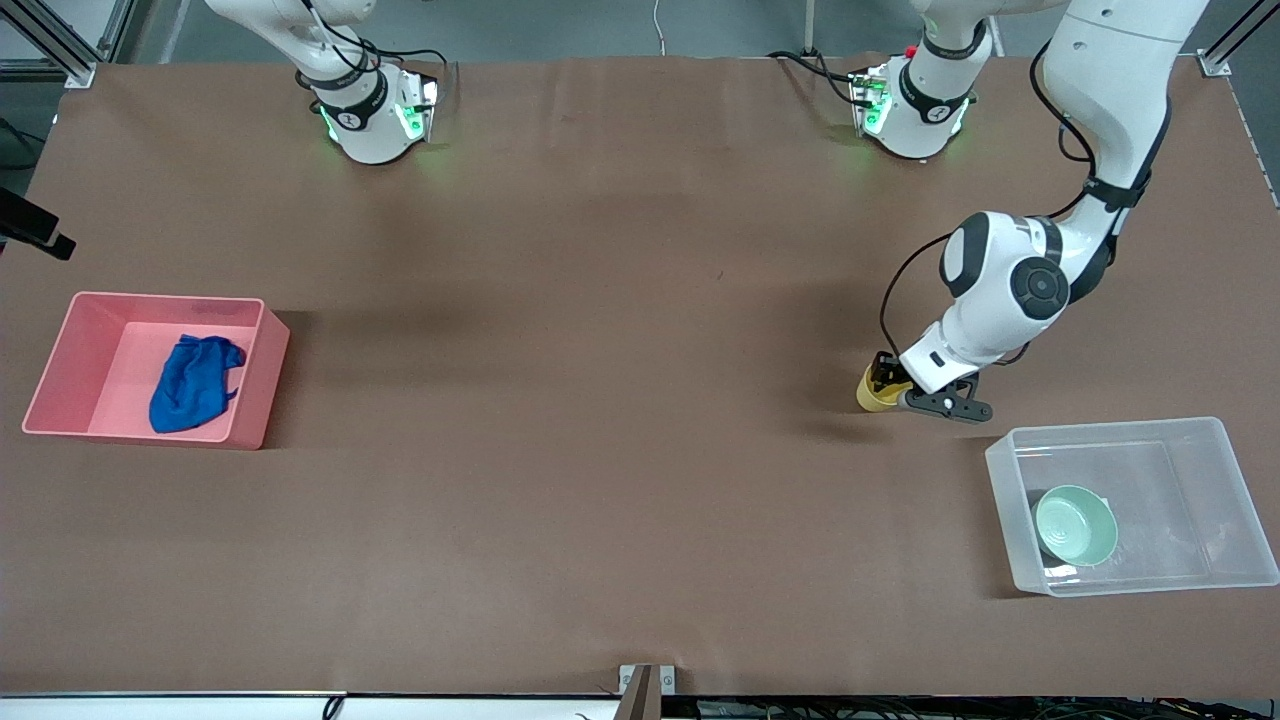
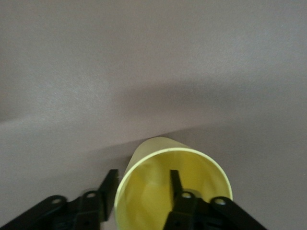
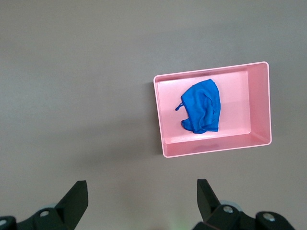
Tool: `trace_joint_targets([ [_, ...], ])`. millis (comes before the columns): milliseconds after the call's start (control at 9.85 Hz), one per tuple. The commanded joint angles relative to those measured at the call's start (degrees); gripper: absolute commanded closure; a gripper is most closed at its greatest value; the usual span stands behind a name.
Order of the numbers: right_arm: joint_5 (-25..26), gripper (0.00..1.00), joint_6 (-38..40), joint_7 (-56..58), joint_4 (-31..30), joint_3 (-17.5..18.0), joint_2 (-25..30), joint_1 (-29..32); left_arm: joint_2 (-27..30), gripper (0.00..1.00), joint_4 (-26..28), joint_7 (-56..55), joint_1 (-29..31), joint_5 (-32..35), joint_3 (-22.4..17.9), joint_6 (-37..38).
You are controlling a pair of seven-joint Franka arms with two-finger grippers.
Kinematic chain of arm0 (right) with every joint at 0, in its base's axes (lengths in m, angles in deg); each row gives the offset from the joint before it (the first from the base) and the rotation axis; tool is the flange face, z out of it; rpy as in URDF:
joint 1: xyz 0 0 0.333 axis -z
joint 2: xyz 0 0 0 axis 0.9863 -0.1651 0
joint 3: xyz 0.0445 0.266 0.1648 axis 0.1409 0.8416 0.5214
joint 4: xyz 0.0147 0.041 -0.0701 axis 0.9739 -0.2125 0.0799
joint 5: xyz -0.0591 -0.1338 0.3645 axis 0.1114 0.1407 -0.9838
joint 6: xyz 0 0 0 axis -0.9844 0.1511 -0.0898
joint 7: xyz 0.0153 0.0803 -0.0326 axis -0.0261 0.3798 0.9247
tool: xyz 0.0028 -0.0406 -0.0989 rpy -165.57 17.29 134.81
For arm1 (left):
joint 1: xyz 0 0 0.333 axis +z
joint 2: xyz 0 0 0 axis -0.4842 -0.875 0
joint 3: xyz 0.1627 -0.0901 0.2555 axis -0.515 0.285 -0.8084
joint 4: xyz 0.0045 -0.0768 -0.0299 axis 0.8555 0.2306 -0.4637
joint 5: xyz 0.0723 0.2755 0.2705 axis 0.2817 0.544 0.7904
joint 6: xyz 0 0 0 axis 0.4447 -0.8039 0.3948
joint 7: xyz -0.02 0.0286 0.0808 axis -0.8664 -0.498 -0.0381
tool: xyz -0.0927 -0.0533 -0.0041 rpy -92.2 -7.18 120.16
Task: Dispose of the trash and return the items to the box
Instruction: 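Grasp the yellow cup with the left gripper and carry it to the box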
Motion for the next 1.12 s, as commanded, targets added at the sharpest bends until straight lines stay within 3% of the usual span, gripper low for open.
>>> trace_joint_targets([
  [0, -1.1, 0.0, 0.4, 0.5, 0.2, 0.0, 0.2, 0.2, -1.4, 0.99, -0.4, 0.6, 0.6, 0.1, 0.1, -1.0],
  [203, -0.8, 0.0, 0.4, 0.5, 0.2, 0.0, 0.2, 0.2, 0.6, 1.0, -4.6, 1.2, 1.2, 0.1, 0.2, 0.5],
  [305, -0.7, 0.0, 0.4, 0.5, 0.2, 0.1, 0.2, 0.2, 0.7, 1.0, -9.5, 1.2, 1.5, 0.0, 0.2, 5.4],
  [508, -0.7, 0.0, 0.5, 0.5, 0.2, 0.0, 0.2, 0.2, -1.3, 1.0, -24.6, 2.2, 2.5, 0.1, -0.5, 22.1],
  [711, -0.7, 0.0, 0.6, 0.5, 0.2, 0.1, 0.2, 0.2, -9.0, 1.0, -40.6, 9.4, 7.9, 0.3, -0.5, 30.9],
  [1016, -0.7, 0.0, 0.5, 0.5, 0.2, 0.0, 0.2, 0.2, -18.6, 1.0, -52.5, 22.4, 13.7, 1.7, -2.4, 31.4],
])
